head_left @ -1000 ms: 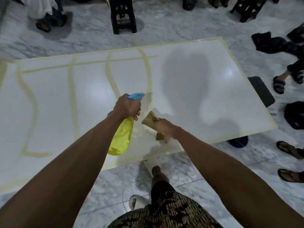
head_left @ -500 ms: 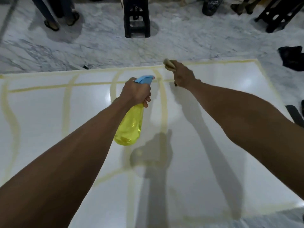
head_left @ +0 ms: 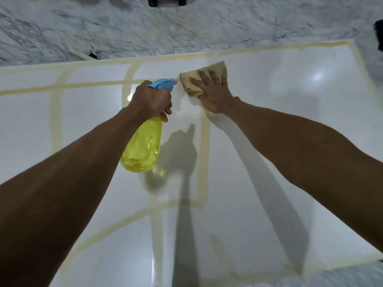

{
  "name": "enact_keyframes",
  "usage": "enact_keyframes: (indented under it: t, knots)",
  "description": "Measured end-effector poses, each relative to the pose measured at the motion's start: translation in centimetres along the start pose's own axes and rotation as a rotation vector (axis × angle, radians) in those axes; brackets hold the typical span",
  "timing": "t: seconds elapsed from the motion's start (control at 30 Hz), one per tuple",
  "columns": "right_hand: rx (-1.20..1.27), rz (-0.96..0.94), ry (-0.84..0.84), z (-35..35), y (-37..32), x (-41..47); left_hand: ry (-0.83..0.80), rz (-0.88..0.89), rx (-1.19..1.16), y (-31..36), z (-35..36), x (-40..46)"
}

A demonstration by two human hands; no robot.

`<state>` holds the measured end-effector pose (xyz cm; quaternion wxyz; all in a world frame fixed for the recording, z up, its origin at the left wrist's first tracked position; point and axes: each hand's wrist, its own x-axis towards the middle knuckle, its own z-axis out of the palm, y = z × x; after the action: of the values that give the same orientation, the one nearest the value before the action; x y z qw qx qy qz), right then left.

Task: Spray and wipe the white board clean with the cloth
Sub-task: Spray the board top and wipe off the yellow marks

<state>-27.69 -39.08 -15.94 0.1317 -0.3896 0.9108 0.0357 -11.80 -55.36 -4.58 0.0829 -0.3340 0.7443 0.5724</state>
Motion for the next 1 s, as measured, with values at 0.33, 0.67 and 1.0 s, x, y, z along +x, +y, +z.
enact_keyframes:
  t: [0.33,0.67,1.0]
  knots:
    - [0.155,0.001,-0.096,2.9,-5.1,-15.1,0.007,-0.019,0.013,-2.9,2.1,-8.0]
    - [0.172,-0.019,-0.196,7.4,-13.8,-34.2,-0.028,-0.027,0.034,-8.7,2.7,-22.3]
    - [0.374,0.164,-0.303,9.3,-20.2,-43.9,-0.031,-0.022,0.039,-12.7,2.4,-31.9]
